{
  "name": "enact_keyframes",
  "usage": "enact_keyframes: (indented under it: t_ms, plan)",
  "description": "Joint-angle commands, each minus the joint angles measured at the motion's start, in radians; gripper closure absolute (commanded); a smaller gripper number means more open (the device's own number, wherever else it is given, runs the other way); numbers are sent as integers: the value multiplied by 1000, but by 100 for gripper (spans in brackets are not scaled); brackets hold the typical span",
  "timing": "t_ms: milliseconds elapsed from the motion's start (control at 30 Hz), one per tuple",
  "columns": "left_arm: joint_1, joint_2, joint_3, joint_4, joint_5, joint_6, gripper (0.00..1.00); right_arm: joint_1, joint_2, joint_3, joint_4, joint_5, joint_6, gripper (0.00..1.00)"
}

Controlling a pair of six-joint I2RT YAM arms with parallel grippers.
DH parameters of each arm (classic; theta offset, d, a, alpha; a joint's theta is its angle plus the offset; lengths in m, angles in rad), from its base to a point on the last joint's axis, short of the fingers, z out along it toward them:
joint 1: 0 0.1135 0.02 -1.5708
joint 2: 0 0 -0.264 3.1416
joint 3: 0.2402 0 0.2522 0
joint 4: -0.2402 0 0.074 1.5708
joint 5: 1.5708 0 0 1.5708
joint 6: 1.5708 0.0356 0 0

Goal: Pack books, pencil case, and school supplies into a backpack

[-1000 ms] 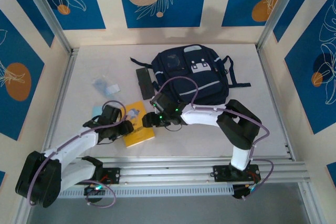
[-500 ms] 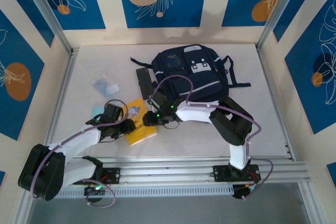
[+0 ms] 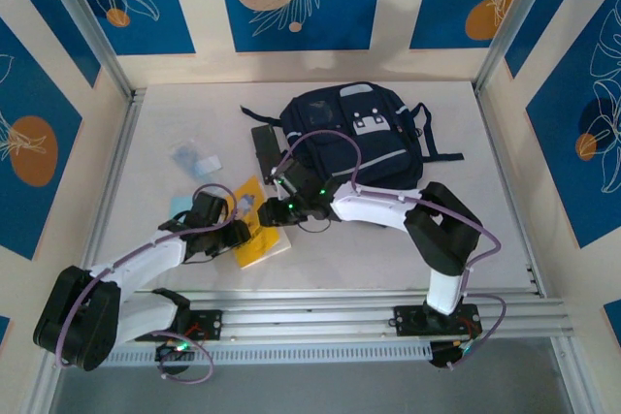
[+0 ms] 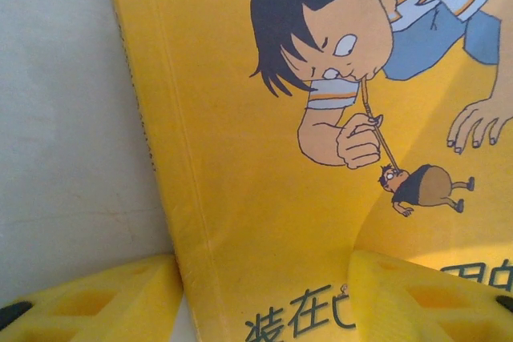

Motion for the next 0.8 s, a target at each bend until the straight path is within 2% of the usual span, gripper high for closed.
enact_keyframes:
  t_ms: [0, 167, 267, 367, 533, 633, 767]
  plan:
    - [-12, 23, 5, 24, -4, -4, 42, 7, 31, 49, -23, -49, 2, 66]
    - [-13, 25, 7, 18, -8, 0, 42, 6, 22, 59, -43, -47, 6, 65]
    - [-13, 27, 4, 24, -8, -2, 41, 1, 7, 40, 11, -107, 4, 64]
    - [-13, 30, 3, 28, -7, -3, 41, -1, 28, 41, 66, -192, -3, 57]
    - [-13, 28, 3, 28, -4, -1, 41, -1, 96, 71, 95, -250, -3, 44]
    - [-13, 24, 4, 25, -4, -1, 41, -4, 116, 78, 83, -213, -25, 37]
    - [-13, 18, 1, 22, -5, -1, 41, -17, 122, 77, 58, -163, -49, 33]
